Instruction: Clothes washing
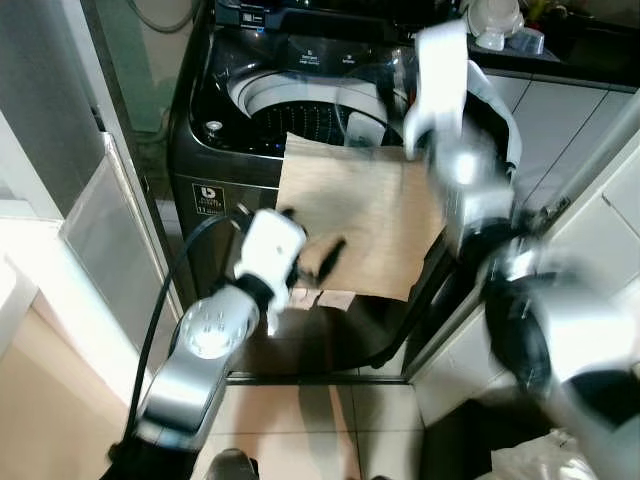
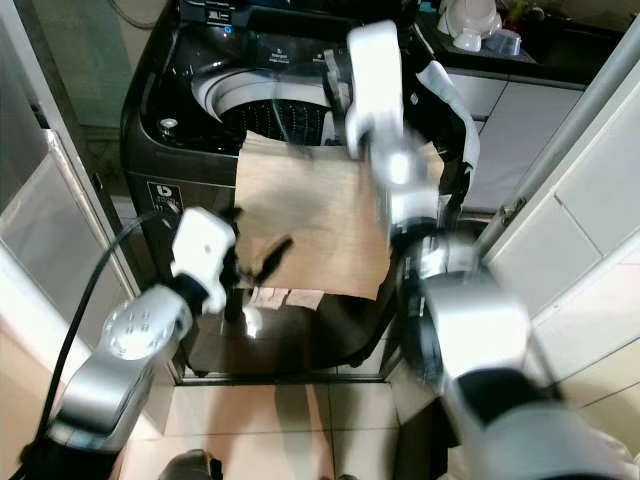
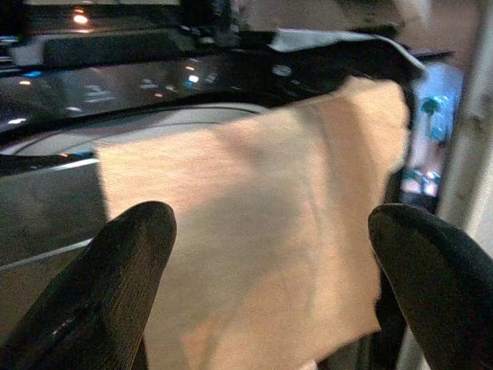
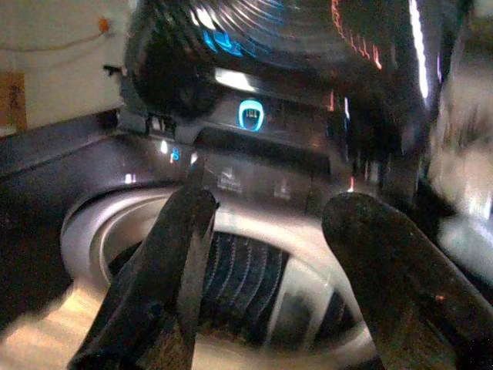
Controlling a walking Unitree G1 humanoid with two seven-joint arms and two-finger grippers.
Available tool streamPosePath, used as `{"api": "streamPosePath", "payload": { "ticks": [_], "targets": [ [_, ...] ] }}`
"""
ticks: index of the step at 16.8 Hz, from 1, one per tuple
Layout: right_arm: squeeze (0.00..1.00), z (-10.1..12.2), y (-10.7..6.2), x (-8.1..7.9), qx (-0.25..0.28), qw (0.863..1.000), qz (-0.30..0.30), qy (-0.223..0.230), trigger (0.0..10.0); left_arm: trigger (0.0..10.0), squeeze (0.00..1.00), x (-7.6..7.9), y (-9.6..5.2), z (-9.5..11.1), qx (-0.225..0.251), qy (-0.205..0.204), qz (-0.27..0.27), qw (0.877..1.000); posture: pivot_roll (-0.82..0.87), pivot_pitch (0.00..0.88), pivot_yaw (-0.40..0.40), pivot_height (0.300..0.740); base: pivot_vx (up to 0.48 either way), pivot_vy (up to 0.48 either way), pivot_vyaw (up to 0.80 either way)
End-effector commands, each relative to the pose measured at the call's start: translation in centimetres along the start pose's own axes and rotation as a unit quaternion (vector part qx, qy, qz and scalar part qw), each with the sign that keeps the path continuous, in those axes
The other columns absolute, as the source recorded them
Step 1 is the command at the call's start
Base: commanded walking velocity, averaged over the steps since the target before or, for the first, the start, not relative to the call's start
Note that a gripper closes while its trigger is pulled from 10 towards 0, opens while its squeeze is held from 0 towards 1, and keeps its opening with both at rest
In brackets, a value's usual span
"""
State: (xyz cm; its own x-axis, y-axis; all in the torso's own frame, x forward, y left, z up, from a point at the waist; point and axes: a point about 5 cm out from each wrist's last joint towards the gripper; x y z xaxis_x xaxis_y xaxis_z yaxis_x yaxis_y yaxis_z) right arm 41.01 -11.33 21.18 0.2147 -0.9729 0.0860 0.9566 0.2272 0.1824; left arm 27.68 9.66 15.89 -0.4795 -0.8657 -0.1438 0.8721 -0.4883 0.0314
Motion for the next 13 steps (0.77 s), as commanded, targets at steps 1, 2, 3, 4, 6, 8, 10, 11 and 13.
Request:
{"api": "streamPosePath", "payload": {
  "ticks": [1, 2, 3, 4, 6, 8, 10, 11, 13],
  "targets": [
    [0.0, 0.3, -0.5, 1.2, 0.029, 0.999, -0.033, 0.016, 10.0, 10.0, 0.0, -0.2, 0.3, 0.2, 0.008, -0.006, 0.013, 1.0, 0.08, 0.0, -0.082, 0.74, 0.0, 0.0, 0.0],
    [0.0, -0.4, -1.2, 1.4, 0.038, 0.998, -0.042, 0.018, 10.0, 10.0, 0.0, -0.2, 0.4, 0.2, 0.01, -0.009, 0.017, 1.0, 0.08, 0.0, -0.082, 0.74, 0.0, 0.0, 0.0],
    [0.0, -1.3, -2.2, 1.5, 0.042, 0.998, -0.05, 0.023, 10.0, 10.0, 0.0, -0.1, 0.6, 0.2, 0.014, -0.014, 0.017, 1.0, 0.06, 0.0, -0.07, 0.74, 0.0, 0.0, 0.0],
    [0.0, -3.2, -5.0, 1.3, 0.05, 0.997, -0.057, 0.028, 10.0, 10.0, 0.0, 0.1, 1.1, 0.1, 0.016, -0.027, 0.022, 0.999, 0.03, 0.0, -0.046, 0.74, 0.0, 0.0, 0.0],
    [0.0, -4.7, -6.7, 0.8, 0.037, 0.998, -0.038, 0.021, 10.0, 10.0, 0.0, 0.4, 1.6, -0.1, 0.015, -0.032, 0.019, 0.999, 0.01, 0.0, -0.024, 0.74, 0.0, 0.0, 0.0],
    [0.0, -5.5, -7.7, 0.7, 0.022, 0.999, -0.024, 0.006, 10.0, 10.0, 0.0, 0.3, 1.9, -0.4, 0.01, -0.046, 0.015, 0.999, 0.0, 0.0, -0.006, 0.74, 0.0, 0.0, -0.64],
    [0.0, -5.8, -8.5, 1.2, 0.009, 0.999, -0.033, 0.012, 10.0, 10.0, 0.0, -0.3, 2.0, -0.8, 0.008, -0.058, 0.019, 0.998, -0.01, 0.0, 0.004, 0.74, 0.0, 0.0, -0.74],
    [0.0, -6.0, -8.7, 1.3, 0.006, 0.999, -0.03, 0.013, 10.0, 10.0, 0.0, -0.4, 2.0, -0.8, 0.008, -0.056, 0.019, 0.998, -0.01, 0.0, 0.004, 0.74, 0.0, 0.0, -0.74],
    [0.0, -6.5, -9.1, 1.3, -0.008, 1.0, -0.024, 0.013, 10.0, 10.0, 0.0, -0.3, 2.2, -0.7, 0.014, -0.05, 0.01, 0.999, -0.03, 0.0, 0.009, 0.74, 0.0, 0.0, -0.75]
  ]
}}
Point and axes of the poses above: a point about 5 cm out from each wrist's last joint towards the gripper, its own y axis pointing out of the wrist towards the gripper, its own z axis along the axis of the wrist's last joint, x = y × z, and after that the axes turned 2 degrees about -y, right-handed
